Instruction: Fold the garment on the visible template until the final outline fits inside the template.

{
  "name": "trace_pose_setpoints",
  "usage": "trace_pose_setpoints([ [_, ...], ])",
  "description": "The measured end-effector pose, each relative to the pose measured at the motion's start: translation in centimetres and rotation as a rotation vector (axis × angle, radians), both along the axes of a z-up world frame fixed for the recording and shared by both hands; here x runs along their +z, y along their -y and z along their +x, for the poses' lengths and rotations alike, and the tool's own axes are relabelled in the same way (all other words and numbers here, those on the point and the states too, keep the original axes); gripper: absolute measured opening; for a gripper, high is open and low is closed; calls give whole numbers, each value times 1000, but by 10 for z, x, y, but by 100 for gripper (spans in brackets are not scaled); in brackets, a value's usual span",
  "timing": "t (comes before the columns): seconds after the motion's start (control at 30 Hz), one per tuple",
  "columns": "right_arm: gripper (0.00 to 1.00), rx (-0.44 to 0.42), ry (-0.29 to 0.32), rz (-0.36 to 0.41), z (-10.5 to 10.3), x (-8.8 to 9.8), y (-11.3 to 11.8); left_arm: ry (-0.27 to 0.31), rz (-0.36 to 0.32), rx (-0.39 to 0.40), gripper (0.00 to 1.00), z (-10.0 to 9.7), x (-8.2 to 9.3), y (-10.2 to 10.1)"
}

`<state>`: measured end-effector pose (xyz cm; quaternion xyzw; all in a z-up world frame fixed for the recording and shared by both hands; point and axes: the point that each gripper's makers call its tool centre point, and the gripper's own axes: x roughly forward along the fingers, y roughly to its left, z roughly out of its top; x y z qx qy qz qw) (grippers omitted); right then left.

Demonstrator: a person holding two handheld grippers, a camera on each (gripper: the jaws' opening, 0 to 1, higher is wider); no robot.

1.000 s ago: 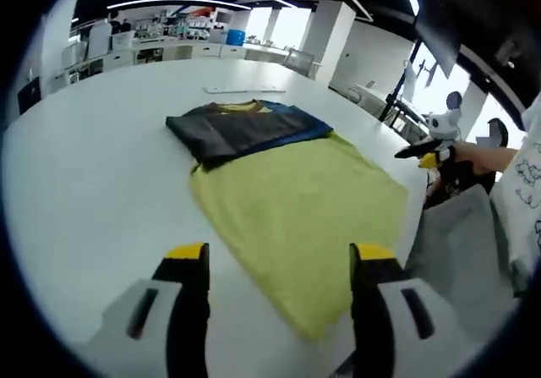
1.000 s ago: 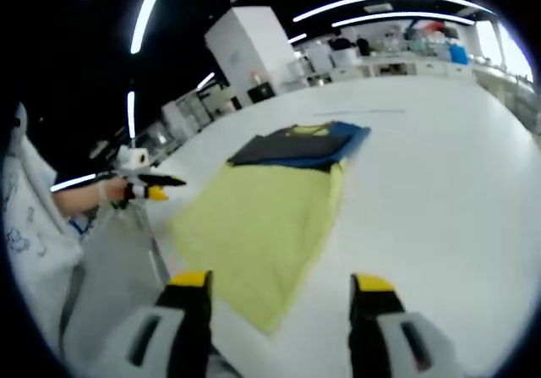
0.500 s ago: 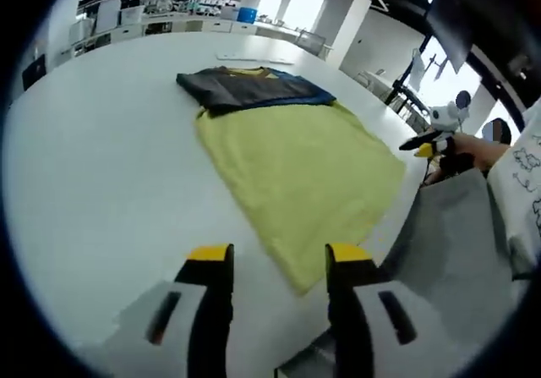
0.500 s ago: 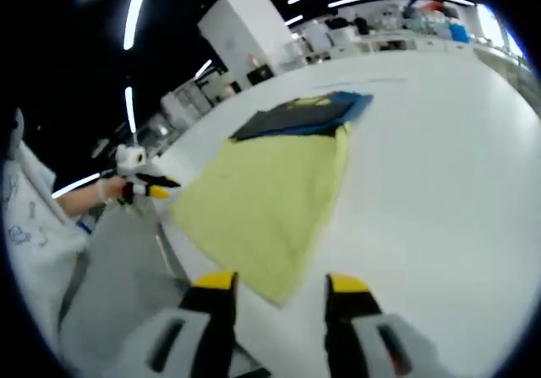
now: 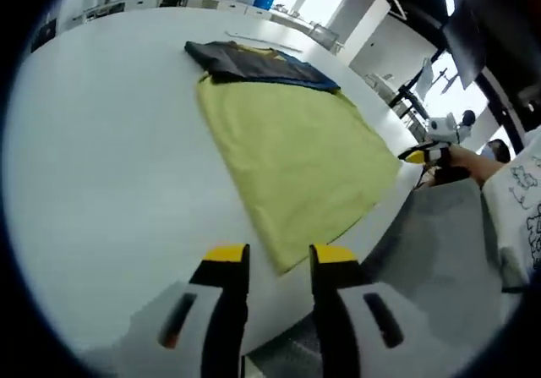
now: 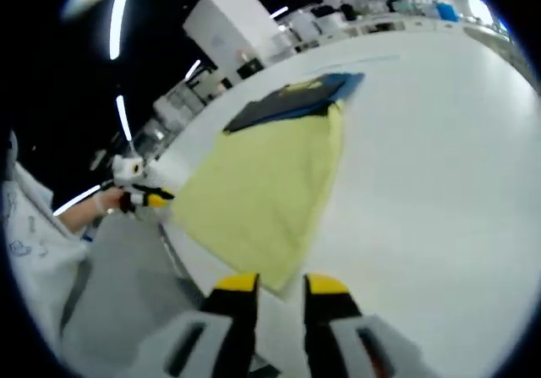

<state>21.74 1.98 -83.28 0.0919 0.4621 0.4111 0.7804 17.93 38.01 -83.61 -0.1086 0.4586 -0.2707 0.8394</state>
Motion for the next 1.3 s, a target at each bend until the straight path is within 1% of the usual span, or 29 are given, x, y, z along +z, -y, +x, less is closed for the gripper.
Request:
trace_pose_setpoints([
  [0.1, 14, -14, -11, 17, 2, -1, -1, -4, -9, -22, 22, -4, -1, 3],
  [0.17, 11, -32, -31, 27, 4, -4, 0, -7, -12, -24, 19, -5, 0, 4],
  [0.3, 0, -37, -37, 22, 5, -8, -4, -17, -31, 3, 10, -4, -2, 10],
  [0.37, 0, -43, -54, 39, 5, -9, -3, -26, -21, 13, 3, -5, -4, 10],
  [0.4, 0, -57, -69, 43, 5, -9, -1, -9, 30, -13, 0, -6, -7, 5],
  [0.43, 0, -60, -73, 44, 5, -8, 0, 14, 8, -16, 1, -5, -3, 11],
  [0.47, 0, -59, -73, 41, 5, -8, 1, -12, 4, 1, 0, -7, -4, 11],
  [0.53, 0, -59, -73, 40, 4, -7, 3, -17, -2, 7, 0, -8, -4, 12],
  [0.67, 0, -64, -78, 49, 2, 0, 4, -28, -24, 34, 0, -7, -4, 6],
  [0.8, 0, -63, -89, 48, -3, 3, 4, -23, -32, 36, 0, -8, 0, 1],
  [0.93, 0, -59, -94, 66, -9, 9, 4, -24, -45, 42, 0, -9, 2, -2],
  [1.17, 0, -51, -120, 77, -28, 18, -2, -43, -74, 69, 0, -17, 7, -4],
  [1.2, 0, -52, -135, 82, -31, 19, 0, -43, -76, 72, 0, -19, 8, -5],
  [1.3, 0, -54, -150, 104, -38, 24, -1, -41, -92, 88, 0, -25, 14, -5],
])
